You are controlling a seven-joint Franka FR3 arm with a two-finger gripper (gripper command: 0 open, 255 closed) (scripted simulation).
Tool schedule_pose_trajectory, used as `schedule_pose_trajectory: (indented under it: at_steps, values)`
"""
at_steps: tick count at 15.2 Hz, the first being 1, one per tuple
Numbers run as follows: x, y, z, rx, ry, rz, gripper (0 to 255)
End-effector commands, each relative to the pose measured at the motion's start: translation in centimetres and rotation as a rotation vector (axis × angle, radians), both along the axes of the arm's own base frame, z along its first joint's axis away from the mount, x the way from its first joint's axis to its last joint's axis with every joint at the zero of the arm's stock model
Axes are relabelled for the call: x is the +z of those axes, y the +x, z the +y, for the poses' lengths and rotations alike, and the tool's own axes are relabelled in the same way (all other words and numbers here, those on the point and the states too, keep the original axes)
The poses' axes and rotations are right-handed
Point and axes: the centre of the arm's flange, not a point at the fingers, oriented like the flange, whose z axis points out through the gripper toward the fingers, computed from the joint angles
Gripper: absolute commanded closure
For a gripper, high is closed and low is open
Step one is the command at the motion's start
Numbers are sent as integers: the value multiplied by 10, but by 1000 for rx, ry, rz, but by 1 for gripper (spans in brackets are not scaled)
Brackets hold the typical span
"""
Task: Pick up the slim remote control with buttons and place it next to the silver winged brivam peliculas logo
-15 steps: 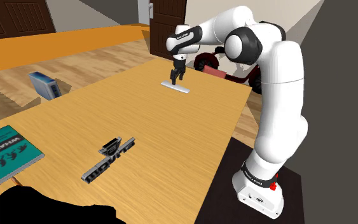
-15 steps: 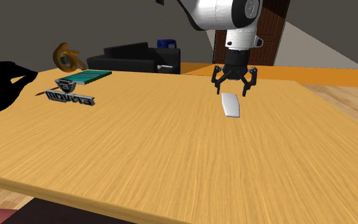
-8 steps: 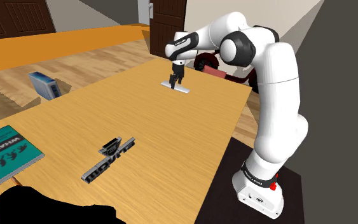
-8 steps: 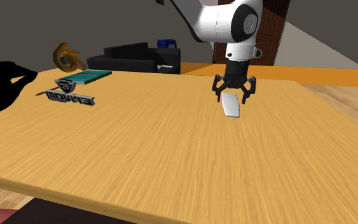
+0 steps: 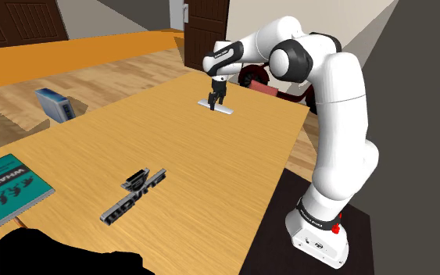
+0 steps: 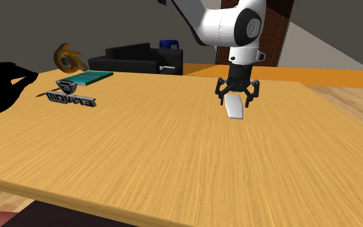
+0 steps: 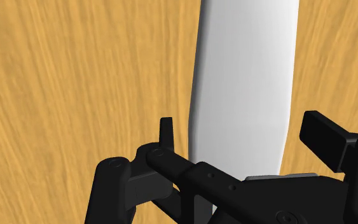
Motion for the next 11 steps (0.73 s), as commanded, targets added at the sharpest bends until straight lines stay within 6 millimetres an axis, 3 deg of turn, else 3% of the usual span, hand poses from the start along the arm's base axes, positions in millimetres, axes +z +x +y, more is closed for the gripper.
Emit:
schedule_pose_trajectory:
  at_steps: [1,11]
  values:
    - [0,0,0,0,0,0,255]
    - [5,0,0,0,0,0,255]
